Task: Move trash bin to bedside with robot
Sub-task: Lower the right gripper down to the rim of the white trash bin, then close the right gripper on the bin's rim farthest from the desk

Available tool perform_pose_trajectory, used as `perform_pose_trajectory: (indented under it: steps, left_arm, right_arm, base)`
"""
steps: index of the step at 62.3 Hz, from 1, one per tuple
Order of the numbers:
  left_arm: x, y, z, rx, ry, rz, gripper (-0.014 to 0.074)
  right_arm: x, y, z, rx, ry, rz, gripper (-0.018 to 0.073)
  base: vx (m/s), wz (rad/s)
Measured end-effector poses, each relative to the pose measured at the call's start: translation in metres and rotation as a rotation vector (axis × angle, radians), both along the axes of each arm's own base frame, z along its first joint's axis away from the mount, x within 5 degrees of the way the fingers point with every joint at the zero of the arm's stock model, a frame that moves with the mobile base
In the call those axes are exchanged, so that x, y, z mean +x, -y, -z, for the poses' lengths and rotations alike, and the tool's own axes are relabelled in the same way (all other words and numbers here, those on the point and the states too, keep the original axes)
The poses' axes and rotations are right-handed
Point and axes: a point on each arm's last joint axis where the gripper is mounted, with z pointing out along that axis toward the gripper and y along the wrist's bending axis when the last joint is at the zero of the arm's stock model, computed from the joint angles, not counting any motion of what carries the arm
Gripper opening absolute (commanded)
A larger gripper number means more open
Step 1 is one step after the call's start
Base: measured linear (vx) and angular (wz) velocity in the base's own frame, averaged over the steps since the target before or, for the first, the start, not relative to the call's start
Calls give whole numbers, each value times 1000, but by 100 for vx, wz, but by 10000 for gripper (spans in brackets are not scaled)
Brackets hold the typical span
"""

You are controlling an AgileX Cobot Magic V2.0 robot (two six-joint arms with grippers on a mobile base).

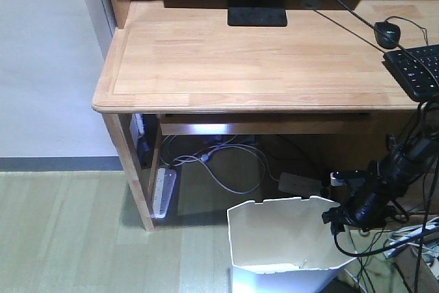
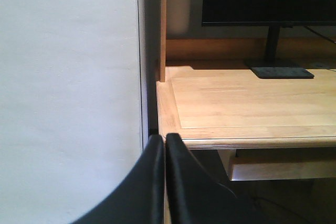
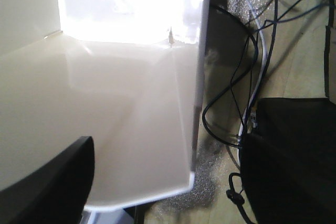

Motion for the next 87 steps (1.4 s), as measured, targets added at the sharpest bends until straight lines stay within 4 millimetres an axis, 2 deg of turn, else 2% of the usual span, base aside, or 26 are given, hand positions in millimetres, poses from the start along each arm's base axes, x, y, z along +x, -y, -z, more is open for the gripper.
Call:
perform_pose_trajectory:
  steps: [29, 40, 50, 73, 78, 85, 87]
  left_arm:
    - [0, 0, 0, 0, 0, 0, -6]
    - [0, 0, 0, 0, 0, 0, -6]
    - [0, 0, 0, 0, 0, 0, -6]
    - [0, 0, 0, 0, 0, 0, -6]
    - [0, 0, 0, 0, 0, 0, -6]
    - [0, 0, 0, 0, 0, 0, -6]
    - [0, 0, 0, 0, 0, 0, -6]
  right_arm:
    - [14, 13, 47, 20, -59, 11, 549]
    - [18, 14, 56, 22, -59, 7, 539]
    - [21, 14, 63, 20, -50, 6, 493]
    - [21, 13, 78, 33, -74, 25, 309]
    - [22, 13, 78, 36, -79, 22, 214]
    - [23, 12, 78, 48, -85, 21, 2]
    - [23, 12, 78, 53, -86, 22, -17]
  base:
    - [0, 0]
    - [0, 0]
    - [0, 0]
    - [0, 0]
    - [0, 0]
    - [0, 0]
    - [0, 0]
